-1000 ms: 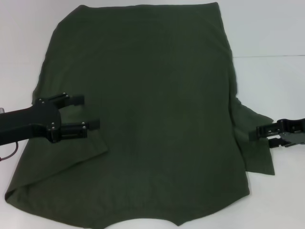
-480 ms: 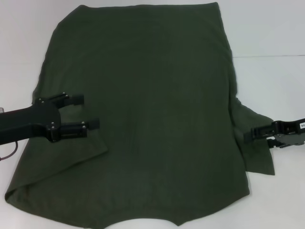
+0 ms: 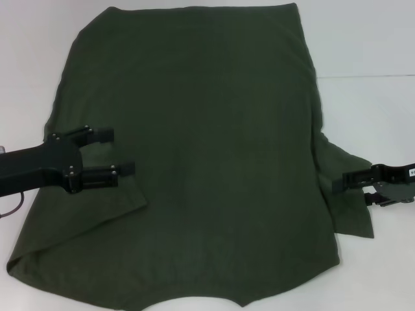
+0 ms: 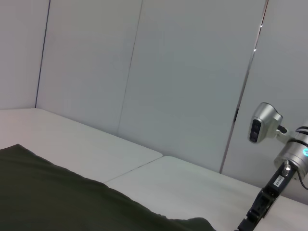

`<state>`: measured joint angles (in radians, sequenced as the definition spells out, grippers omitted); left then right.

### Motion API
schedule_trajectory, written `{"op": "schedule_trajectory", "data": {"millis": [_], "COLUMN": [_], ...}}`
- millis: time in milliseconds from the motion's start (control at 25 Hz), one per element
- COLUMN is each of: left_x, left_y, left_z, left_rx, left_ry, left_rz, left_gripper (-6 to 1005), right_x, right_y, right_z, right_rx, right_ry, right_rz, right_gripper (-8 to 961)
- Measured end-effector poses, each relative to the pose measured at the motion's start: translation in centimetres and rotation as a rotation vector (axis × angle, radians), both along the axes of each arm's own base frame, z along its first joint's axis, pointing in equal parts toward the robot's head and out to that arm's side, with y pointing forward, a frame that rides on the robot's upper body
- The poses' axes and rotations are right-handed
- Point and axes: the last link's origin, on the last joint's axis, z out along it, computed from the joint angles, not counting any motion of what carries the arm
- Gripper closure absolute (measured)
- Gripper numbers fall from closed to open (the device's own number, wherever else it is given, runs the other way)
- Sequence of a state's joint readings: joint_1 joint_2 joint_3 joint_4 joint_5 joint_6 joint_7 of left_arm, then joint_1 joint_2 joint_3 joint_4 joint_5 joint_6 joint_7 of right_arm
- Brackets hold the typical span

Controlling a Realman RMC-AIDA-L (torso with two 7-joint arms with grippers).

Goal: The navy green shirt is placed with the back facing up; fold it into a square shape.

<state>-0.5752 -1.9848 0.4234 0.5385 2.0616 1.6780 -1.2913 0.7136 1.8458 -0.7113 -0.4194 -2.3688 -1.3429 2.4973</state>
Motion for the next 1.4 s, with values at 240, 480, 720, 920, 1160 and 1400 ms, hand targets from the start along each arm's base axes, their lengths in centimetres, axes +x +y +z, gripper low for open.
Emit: {"op": "schedule_trajectory", "data": {"millis": [240, 480, 720, 920, 1160, 1400], "left_x": [0.0, -0.1, -0.1, -0.2, -0.2, -0.2], "left_y": [0.0, 0.0, 0.0, 0.0, 0.0, -0.1], "left_z": [0.0, 0.1, 0.3, 0.3, 0.3, 0.3], "left_rx": [0.001, 0.009, 0.013, 0.015, 0.015, 0.015], "left_ry": [-0.001, -0.006, -0.002, 0.000, 0.000, 0.000], "left_rz": [0.001, 0.005, 0.006, 0.007, 0.007, 0.007], "left_gripper": [49, 49, 50, 50, 49, 50], "right_x": [0.2, 0.5, 0.8, 0.9, 1.1, 1.2], "right_y": [-0.2, -0.3, -0.5, -0.7, -0.9, -1.0], "right_z": [-0.1, 0.1, 0.5, 0.3, 0.2, 0.2], "right_rx": [0.016, 0.053, 0.090, 0.084, 0.084, 0.083], "right_ry": [0.038, 0.079, 0.127, 0.133, 0.134, 0.126], "right_rz": [-0.063, -0.094, -0.124, -0.133, -0.138, -0.141], "right_gripper": [77, 77, 77, 99, 149, 218]}}
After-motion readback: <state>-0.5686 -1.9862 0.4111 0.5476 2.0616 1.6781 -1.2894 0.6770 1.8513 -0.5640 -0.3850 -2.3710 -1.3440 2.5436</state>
